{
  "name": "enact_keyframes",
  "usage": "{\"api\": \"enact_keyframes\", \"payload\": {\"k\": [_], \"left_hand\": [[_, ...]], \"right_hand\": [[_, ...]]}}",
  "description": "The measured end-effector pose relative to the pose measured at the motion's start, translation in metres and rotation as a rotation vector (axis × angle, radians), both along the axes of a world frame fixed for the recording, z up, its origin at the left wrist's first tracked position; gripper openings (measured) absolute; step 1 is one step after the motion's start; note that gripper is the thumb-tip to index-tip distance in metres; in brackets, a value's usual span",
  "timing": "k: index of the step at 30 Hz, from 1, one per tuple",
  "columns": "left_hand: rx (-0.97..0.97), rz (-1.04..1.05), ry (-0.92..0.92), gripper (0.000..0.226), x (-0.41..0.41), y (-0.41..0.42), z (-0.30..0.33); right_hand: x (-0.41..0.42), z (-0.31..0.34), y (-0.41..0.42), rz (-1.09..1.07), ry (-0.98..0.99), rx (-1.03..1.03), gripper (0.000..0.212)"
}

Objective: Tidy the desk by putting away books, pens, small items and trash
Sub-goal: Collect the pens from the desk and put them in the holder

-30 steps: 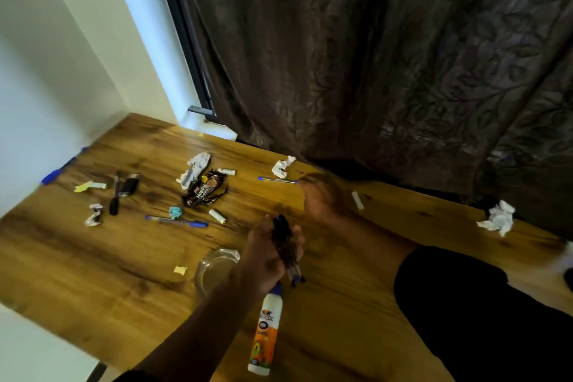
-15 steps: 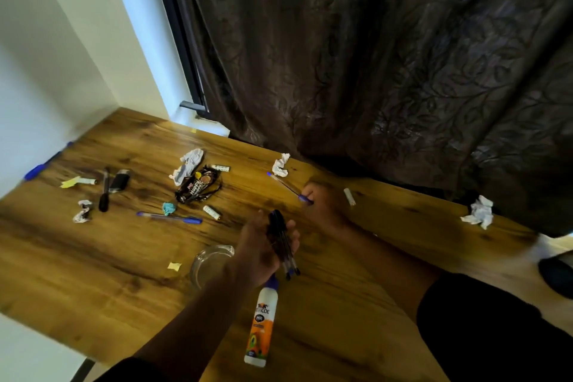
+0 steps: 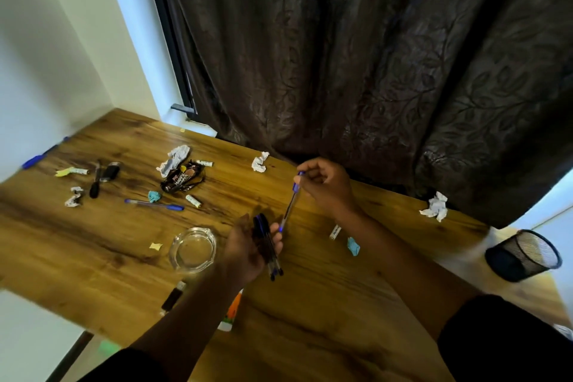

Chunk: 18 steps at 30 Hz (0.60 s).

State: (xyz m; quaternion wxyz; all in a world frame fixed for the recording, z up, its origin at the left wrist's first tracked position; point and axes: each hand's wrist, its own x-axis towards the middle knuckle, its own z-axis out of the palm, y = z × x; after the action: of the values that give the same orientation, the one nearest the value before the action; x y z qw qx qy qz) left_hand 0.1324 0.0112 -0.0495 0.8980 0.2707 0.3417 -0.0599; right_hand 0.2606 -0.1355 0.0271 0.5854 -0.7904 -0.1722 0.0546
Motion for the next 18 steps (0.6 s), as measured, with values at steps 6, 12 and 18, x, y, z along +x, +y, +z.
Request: {"api": "enact_keyframes", "payload": {"k": [6,12,18], "left_hand": [[0.060,-0.051,0.018,0.063,-0.026,-0.028,0.018],[0.109,-0.057,0.040,0.044,-0.047,-0.035,0.018],[0.031,-0.007,0.005,0.056,-0.041,-0.023,0.027]], "right_hand": [[-0.025,0.014,-0.002,0.244,0.062,-0.022,0.015],[-0.040,0.011,0.013,0.278,0.077,-0.004,0.018],[-0.049,-0.022,0.041,0.304,0.067,-0.221,0.018]]}}
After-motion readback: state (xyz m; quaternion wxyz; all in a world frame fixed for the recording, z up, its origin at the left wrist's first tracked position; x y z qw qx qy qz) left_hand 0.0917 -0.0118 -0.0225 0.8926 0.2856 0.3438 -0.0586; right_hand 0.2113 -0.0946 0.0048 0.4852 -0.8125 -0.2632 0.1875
